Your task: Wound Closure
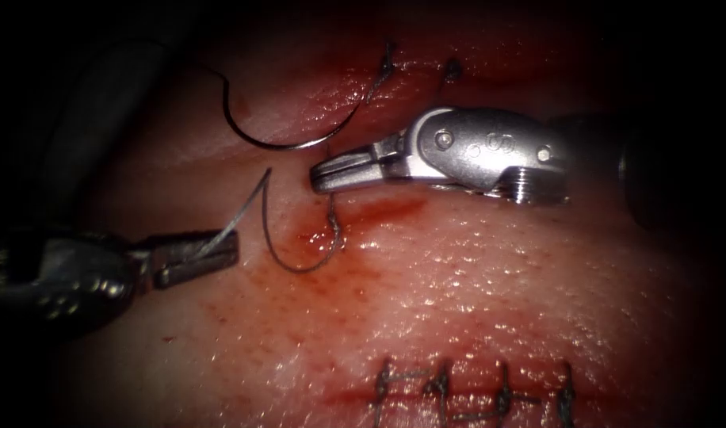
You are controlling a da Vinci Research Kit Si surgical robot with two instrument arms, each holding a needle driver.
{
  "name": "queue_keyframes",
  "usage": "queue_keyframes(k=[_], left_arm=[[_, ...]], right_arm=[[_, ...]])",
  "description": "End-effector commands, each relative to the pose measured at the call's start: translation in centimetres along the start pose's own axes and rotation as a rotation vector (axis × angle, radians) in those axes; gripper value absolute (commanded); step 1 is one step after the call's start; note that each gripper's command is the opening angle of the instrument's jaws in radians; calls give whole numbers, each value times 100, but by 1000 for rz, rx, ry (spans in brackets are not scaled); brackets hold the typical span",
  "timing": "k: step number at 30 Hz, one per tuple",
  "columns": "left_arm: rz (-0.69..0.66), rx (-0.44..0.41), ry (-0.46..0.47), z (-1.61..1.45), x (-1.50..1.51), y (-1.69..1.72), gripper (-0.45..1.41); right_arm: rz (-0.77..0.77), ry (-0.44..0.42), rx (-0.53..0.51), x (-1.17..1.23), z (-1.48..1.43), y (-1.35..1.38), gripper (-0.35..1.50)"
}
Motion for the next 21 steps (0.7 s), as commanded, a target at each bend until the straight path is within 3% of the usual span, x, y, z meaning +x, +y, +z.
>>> queue_keyframes(k=[1,13,21], left_arm=[[8,-3,-3,10,-1,-1,-45],[46,-16,-13,-9,1,-11,-45],[50,-10,-4,-15,-5,-35,-45]], right_arm=[[-1,9,-5,-8,17,-1,-35],[-32,19,1,-39,88,-10,-35],[-1,104,134,-38,97,-21,-35]])
